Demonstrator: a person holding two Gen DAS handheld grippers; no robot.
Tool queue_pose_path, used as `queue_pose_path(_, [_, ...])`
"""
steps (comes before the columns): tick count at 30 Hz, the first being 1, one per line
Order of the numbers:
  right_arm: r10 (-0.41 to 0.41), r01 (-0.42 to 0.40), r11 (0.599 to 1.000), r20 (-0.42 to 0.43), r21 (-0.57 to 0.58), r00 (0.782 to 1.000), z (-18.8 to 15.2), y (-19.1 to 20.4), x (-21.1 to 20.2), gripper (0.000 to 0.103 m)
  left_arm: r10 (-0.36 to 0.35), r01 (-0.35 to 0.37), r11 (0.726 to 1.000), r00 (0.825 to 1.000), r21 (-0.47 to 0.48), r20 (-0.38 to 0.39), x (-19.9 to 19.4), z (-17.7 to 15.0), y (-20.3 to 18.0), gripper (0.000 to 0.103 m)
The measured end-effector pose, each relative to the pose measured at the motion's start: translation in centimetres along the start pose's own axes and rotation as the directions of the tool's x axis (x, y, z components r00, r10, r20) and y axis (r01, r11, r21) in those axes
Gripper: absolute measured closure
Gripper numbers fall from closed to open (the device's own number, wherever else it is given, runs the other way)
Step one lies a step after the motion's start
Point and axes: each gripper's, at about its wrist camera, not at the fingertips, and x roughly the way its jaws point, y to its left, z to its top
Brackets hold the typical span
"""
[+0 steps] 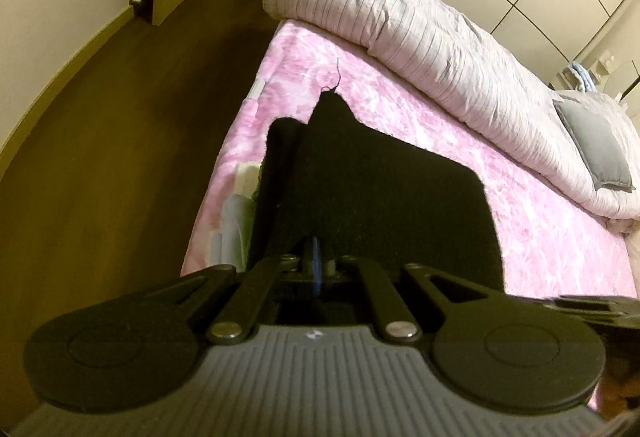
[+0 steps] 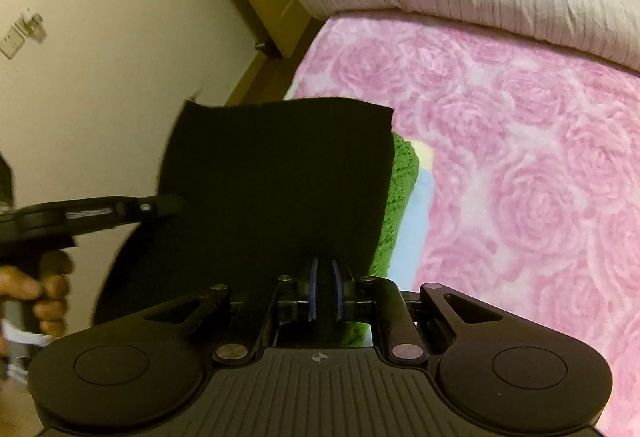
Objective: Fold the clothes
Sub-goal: 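Lower the black garment onto the green towel stack with both grippers, then open both grippers and release the black garment on the stack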
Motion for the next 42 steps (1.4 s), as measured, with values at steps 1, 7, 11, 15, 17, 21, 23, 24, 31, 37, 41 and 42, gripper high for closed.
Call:
queue_pose_path(1, [0.001,-0.001,1.000,-0.005,0.001,1.000,0.2,-0.2,-0.2,0.090,-0.005,0.005,1.000,1.000,-0.004,0.005,-0.6,-0.1,-0.1,0.101])
queue_pose_path(7, [0.029,-0.029,0.999,0.010,0.027,1.000,-0.2,-0.5,-3.1,0.090,-0.006,0.006,1.000,1.000,-0.024,0.026,-5.3,-2.5,-0.8,0.102])
queue_pose_path(11, [0.059,-0.059,0.998,0.009,0.023,0.998,-1.4,0.2,-5.1,0.090,0.040,-0.041,0.998,0.999,-0.042,-0.014,-6.5,-4.8,-0.8,0.102])
queue_pose_path(15, [0.044,-0.045,0.999,-0.044,-0.029,0.998,-2.3,1.7,-3.6,0.090,0.091,-0.092,0.995,0.995,-0.033,-0.047,-5.0,-6.1,-0.8,0.102])
queue_pose_path(17, [0.020,-0.023,0.997,-0.043,-0.071,0.999,-2.4,2.4,-2.3,0.091,0.103,-0.105,0.994,0.993,-0.032,-0.048,-4.6,-6.1,-0.8,0.102])
queue_pose_path(21, [0.005,-0.010,0.994,-0.047,-0.104,0.999,-1.7,2.7,-2.3,0.091,0.123,-0.124,0.992,0.991,-0.038,-0.049,-4.8,-5.9,-1.2,0.102])
queue_pose_path(23, [0.002,-0.008,0.995,-0.057,-0.102,0.998,-1.7,2.6,-3.0,0.090,0.136,-0.139,0.989,0.989,-0.045,-0.049,-5.7,-6.0,-1.6,0.102])
queue_pose_path(24, [0.001,-0.007,0.995,-0.059,-0.095,0.998,-1.9,2.5,-3.5,0.090,0.149,-0.151,0.987,0.988,-0.053,-0.047,-6.3,-6.0,-1.9,0.102])
queue_pose_path(31, [0.003,-0.008,0.999,-0.096,-0.051,0.995,-4.7,2.0,-6.5,0.053,0.252,-0.257,0.963,0.966,-0.085,-0.064,-9.8,-7.5,-4.5,0.072])
queue_pose_path(37, [-0.011,0.005,0.998,-0.089,-0.065,0.996,-6.2,2.3,-8.4,0.051,0.321,-0.328,0.943,0.942,-0.062,-0.103,-11.9,-9.2,-7.1,0.071])
queue_pose_path(41, [-0.012,0.006,0.997,-0.069,-0.081,0.998,-7.1,2.9,-10.2,0.051,0.371,-0.377,0.925,0.923,-0.039,-0.105,-13.9,-10.3,-9.1,0.069])
queue_pose_path(42, [-0.012,0.006,0.996,-0.064,-0.085,0.998,-7.4,3.1,-10.6,0.051,0.383,-0.388,0.921,0.918,-0.030,-0.098,-14.6,-10.6,-9.7,0.067])
